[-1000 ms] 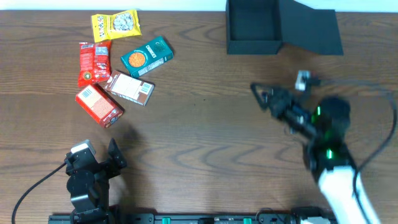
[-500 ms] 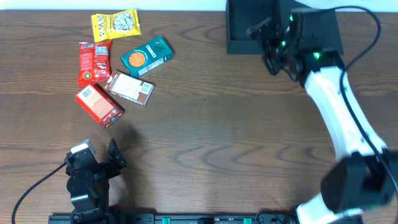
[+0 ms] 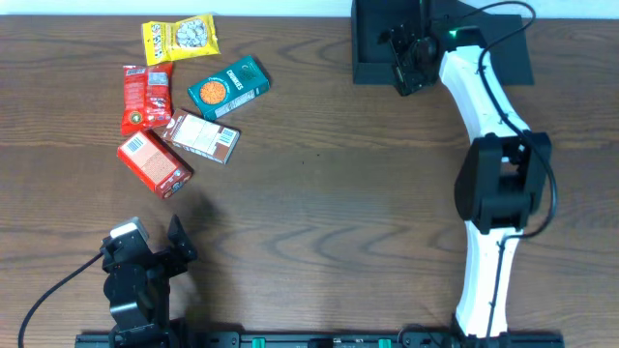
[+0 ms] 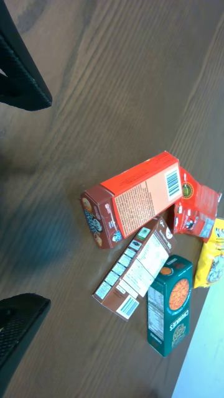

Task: Pack container
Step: 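Reach the right gripper to the black box's near wall and grasp it, then drag the black box left toward table center with the right gripper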

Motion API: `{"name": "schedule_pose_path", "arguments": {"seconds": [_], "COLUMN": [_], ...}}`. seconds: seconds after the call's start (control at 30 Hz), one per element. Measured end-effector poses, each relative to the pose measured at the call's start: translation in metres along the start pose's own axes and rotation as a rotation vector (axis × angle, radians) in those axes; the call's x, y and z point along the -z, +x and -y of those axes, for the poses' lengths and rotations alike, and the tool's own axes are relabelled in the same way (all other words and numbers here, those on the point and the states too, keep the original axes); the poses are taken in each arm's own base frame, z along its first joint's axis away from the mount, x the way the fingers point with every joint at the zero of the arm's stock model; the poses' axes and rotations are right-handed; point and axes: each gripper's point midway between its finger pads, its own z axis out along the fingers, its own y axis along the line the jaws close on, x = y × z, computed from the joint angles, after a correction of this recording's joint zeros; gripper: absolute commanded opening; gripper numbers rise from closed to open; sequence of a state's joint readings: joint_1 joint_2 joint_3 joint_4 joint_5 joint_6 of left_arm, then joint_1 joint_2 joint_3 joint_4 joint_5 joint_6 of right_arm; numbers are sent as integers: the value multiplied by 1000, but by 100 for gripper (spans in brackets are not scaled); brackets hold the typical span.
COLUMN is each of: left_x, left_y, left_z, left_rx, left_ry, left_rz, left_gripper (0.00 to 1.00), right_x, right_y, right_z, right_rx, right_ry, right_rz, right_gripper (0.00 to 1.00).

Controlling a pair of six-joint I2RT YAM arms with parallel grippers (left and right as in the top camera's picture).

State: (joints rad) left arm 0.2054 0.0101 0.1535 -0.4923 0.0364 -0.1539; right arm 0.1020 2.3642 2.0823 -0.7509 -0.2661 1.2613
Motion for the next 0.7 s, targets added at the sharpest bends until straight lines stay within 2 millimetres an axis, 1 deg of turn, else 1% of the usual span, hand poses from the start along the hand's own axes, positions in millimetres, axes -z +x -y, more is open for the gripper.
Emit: {"name": "schedule_pose_path", "arguments": {"seconds": [0.07, 0.17, 0.23, 0.4, 0.47, 0.53, 0.6, 0.63, 0.7], "left_x": [0, 0, 0, 0, 0, 0, 0, 0, 0], "left_y": [0, 0, 0, 0, 0, 0, 0, 0, 0], "left_z": [0, 0, 0, 0, 0, 0, 0, 0, 0], "left_rx": [0, 0, 0, 0, 0, 0, 0, 0, 0], "left_ry": [0, 0, 0, 0, 0, 0, 0, 0, 0], "left_rz": [0, 0, 0, 0, 0, 0, 0, 0, 0], "left_gripper": [95, 95, 95, 95, 95, 95, 95, 95, 95], "right_x": [-7, -11, -12, -11, -11, -13, -14, -14, -14], "right_y": [-4, -11, -16, -37, -44, -49, -53, -53, -53], "right_z": [8, 13, 15, 21, 24, 28, 32, 32, 33], "right_rx": [-25, -48, -57, -89, -100, -106, -116, -113, -102], "right_ry": [18, 25, 24, 22, 25, 30, 37, 38, 39], "right_rz": [-6, -5, -3, 17, 22, 28, 34, 34, 32], "right_gripper": [89, 89, 88, 88, 82, 74, 61, 57, 48]}}
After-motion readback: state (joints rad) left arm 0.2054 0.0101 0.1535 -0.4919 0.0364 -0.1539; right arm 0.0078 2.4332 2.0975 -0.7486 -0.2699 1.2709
